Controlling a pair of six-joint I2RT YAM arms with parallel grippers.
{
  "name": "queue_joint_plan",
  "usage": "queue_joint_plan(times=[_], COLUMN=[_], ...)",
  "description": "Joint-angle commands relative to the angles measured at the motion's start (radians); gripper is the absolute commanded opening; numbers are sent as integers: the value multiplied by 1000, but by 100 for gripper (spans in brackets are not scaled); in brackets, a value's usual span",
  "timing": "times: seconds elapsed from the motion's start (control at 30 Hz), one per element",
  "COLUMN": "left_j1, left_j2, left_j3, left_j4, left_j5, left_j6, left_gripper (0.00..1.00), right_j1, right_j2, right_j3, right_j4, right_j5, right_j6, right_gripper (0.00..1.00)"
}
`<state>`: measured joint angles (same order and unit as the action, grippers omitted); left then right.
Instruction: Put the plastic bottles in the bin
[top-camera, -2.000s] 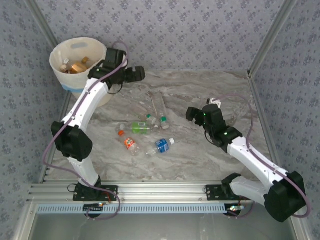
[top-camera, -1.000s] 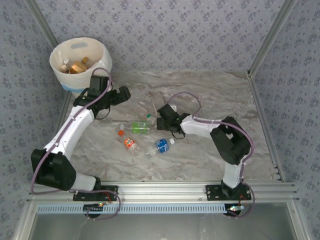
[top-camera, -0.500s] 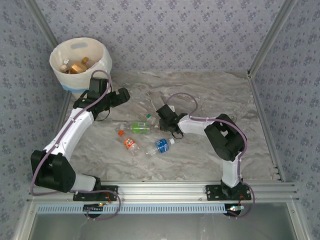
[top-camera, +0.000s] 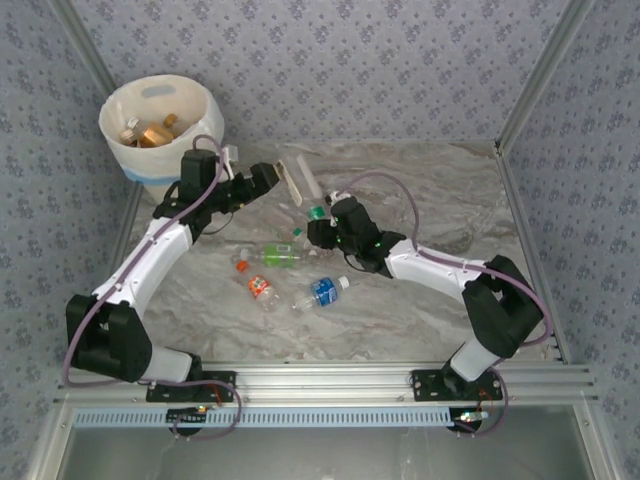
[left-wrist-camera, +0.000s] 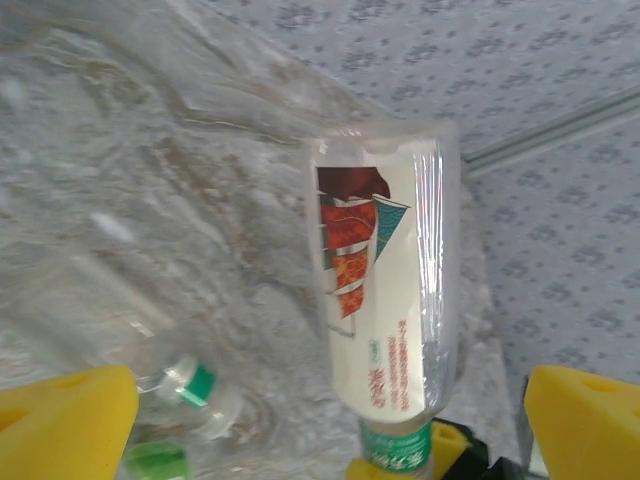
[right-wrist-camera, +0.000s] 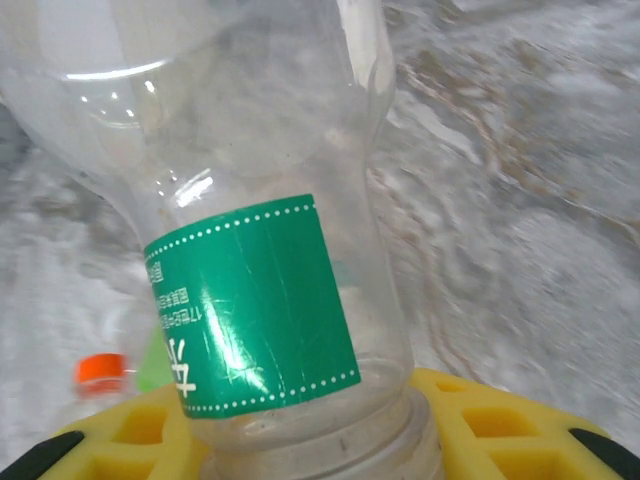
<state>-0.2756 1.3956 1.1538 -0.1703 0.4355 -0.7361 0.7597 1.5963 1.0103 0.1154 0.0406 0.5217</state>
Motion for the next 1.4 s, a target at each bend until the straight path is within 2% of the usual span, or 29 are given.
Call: queue_joint_plan(times=[0.0, 0.17, 0.3, 0.4, 0.5, 0.53, 0.6, 0.67, 0.73, 0.87, 0.93, 1.0, 1.07, 1.2, 1.37], left_j1=[-18, -30, -49, -54, -57, -57, -56, -53, -49, -42, -22, 11, 40, 93, 161], left_j2=[18, 29, 29, 35, 38, 37, 31, 24, 16, 13, 13, 10, 10, 19, 77], left_j3=[-20, -61, -67, -65, -56, -52, -29, 13, 75, 246, 312, 386, 447, 525, 610], left_j4=[164, 243, 179, 189, 200, 199, 186, 163, 112, -100, -154, -195, -224, -183, -134], left_j5=[85, 78, -20, -10, 8, 10, 22, 40, 34, -138, -198, -262, -390, -551, -649], left_j6=[-64, -86, -58, -51, -43, -39, -13, 21, 71, 229, 288, 340, 355, 429, 513], left_gripper=[100, 99, 99, 88, 68, 63, 57, 54, 54, 53, 53, 53, 53, 54, 54], right_j1=[22, 44, 59, 61, 60, 61, 57, 53, 48, 28, 17, 11, 5, 0, 2], right_j2=[-16, -12, -16, -17, -40, -48, -71, -95, -131, -216, -259, -295, -327, -361, -357], right_j3=[-2, 31, 41, 29, 13, 12, 21, 46, 59, 55, 37, 13, -16, -48, -48], right_j4=[116, 143, 176, 222, 248, 247, 218, 146, 75, -10, -23, -24, -8, -6, -18], right_j5=[-104, -121, -151, -211, -241, -249, -269, -261, -236, -120, -54, 18, 55, 92, 106], right_j6=[-18, 17, 22, 6, -10, -21, -51, -95, -142, -199, -214, -222, -233, -236, -223], right_gripper=[15, 16, 18, 23, 28, 31, 47, 66, 74, 89, 100, 100, 100, 100, 100])
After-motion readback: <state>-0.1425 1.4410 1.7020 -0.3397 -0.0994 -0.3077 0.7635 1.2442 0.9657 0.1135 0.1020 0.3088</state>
